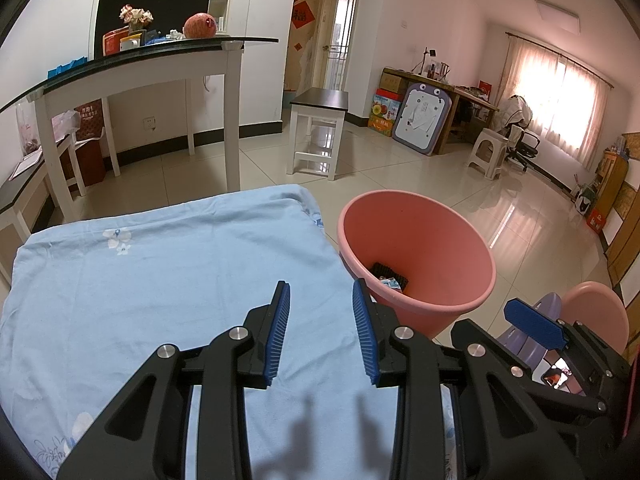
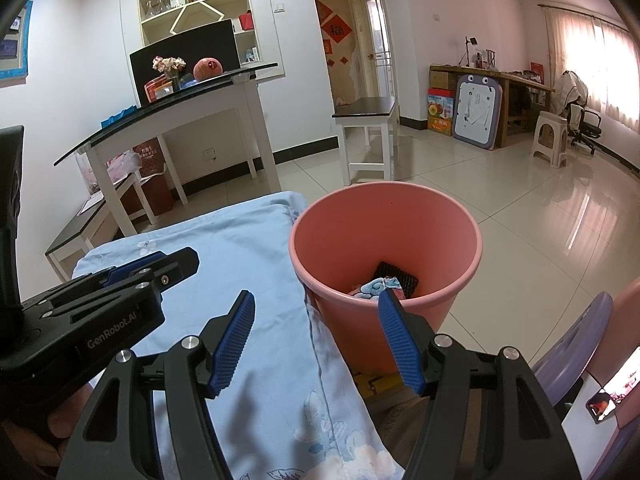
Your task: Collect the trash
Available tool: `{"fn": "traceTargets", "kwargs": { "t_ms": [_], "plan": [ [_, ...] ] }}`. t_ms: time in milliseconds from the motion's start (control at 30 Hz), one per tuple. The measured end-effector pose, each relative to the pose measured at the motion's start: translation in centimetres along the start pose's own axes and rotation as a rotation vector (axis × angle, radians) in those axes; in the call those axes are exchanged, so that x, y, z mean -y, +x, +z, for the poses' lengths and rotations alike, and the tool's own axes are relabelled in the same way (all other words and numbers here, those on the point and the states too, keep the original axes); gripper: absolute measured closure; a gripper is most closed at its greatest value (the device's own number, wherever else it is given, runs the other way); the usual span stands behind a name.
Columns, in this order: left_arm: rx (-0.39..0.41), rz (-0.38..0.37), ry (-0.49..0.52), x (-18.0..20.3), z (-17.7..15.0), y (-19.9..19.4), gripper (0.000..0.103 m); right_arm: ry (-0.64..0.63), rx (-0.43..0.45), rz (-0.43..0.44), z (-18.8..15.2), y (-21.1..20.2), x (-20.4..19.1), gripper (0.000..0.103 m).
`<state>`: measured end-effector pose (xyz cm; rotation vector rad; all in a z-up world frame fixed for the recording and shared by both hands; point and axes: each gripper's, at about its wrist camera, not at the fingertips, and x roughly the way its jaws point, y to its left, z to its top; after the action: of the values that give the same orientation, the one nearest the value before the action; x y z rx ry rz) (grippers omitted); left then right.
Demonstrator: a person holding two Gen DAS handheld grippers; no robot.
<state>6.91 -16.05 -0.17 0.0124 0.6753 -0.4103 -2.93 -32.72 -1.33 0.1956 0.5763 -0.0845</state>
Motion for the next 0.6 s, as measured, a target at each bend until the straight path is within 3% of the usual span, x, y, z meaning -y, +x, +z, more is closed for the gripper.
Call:
{"fn": "traceTargets", "kwargs": {
  "t_ms": [600],
  "plan": [
    [0.0, 0.0, 0.001, 0.04, 0.01, 0.02, 0.07, 0.001, -0.002, 0.0, 0.16, -0.01, 0.04, 0.04]
  ]
}}
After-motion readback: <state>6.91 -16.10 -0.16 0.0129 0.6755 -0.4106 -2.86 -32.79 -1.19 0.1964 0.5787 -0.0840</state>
